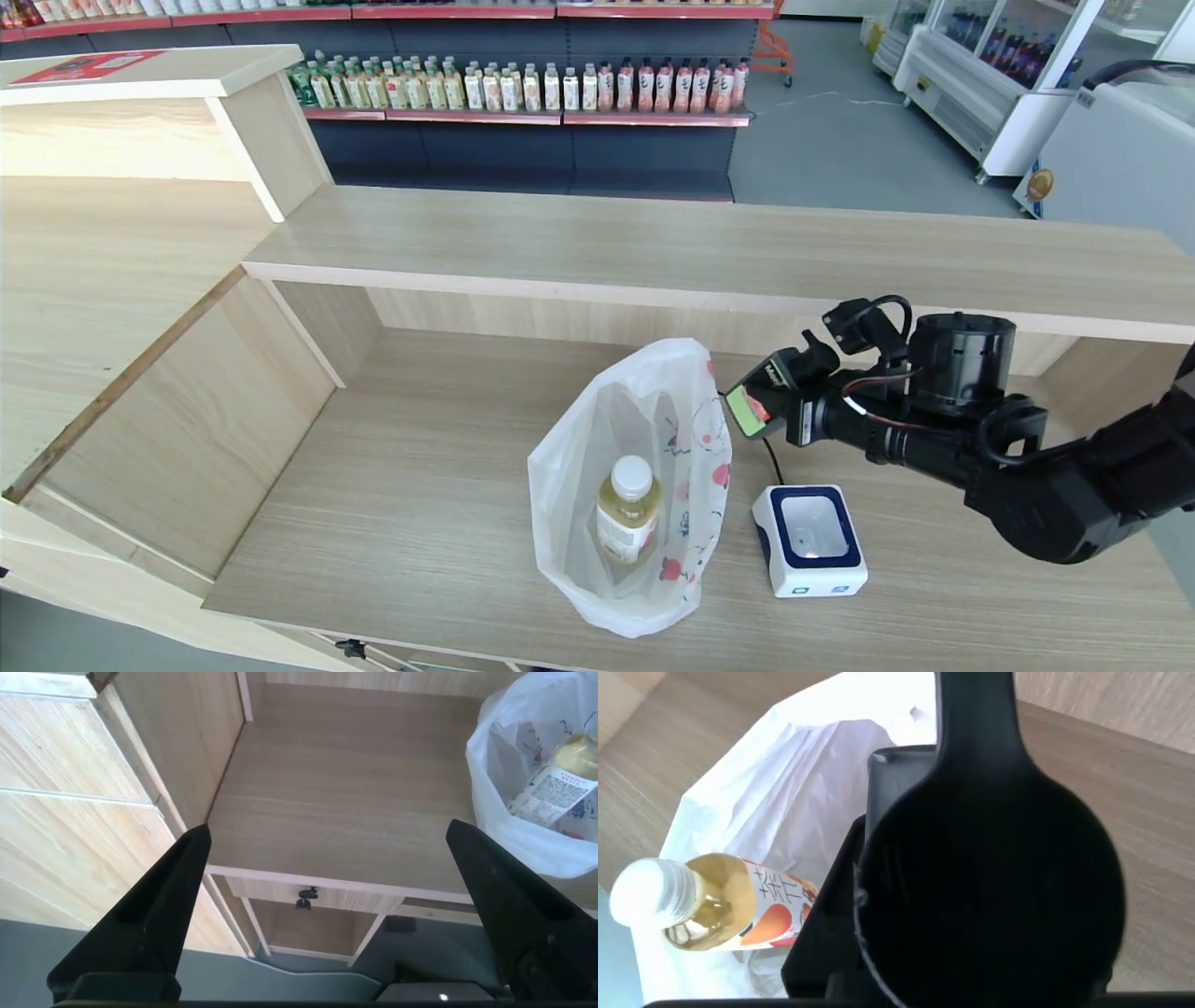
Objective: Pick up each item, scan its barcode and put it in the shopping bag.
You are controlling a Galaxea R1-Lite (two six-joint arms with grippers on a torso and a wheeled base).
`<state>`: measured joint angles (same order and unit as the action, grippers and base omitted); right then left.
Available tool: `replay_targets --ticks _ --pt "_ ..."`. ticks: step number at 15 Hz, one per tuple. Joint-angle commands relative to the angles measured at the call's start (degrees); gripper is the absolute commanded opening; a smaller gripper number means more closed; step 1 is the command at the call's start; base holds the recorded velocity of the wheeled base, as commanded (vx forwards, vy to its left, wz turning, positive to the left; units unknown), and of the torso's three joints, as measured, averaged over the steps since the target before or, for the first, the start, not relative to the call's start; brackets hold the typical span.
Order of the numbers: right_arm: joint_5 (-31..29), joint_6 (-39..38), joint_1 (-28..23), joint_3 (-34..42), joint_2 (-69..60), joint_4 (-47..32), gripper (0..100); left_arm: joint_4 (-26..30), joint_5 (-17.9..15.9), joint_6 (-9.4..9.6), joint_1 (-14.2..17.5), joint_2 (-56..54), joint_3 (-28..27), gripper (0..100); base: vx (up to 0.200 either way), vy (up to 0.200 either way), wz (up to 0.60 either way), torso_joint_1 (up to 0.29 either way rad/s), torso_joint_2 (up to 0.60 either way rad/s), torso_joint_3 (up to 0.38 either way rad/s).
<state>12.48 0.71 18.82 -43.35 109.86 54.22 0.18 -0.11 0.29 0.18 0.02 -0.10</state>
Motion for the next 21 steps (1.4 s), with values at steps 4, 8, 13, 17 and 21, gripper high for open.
replay_targets --ticks 4,8,13,17,21 --pt "2.99 0.17 1.22 -3.32 8.97 3.17 0 -0.01 0.02 -0.03 -0.01 -0.02 0.01 100 0.000 0.000 0.00 0.000 0.00 0.000" --pt "6.76 0.96 3.06 -5.52 14.33 8.27 0 -0.01 0.02 -0.03 -0.01 -0.02 0.01 100 0.000 0.000 0.00 0.000 0.00 0.000" --pt "7.73 3.51 5.44 -6.75 17.05 8.88 0 -0.01 0.02 -0.03 -0.01 -0.02 0.01 100 0.000 0.000 0.00 0.000 0.00 0.000" --pt "7.56 9.58 5.08 -6.92 21.71 9.15 0 -0.01 0.02 -0.03 -0.01 -0.02 0.01 100 0.000 0.000 0.00 0.000 0.00 0.000" --pt "7.73 8.52 5.44 -7.45 22.33 9.06 100 -0.01 0.02 -0.03 -0.01 -0.02 0.01 100 0.000 0.000 0.00 0.000 0.00 0.000"
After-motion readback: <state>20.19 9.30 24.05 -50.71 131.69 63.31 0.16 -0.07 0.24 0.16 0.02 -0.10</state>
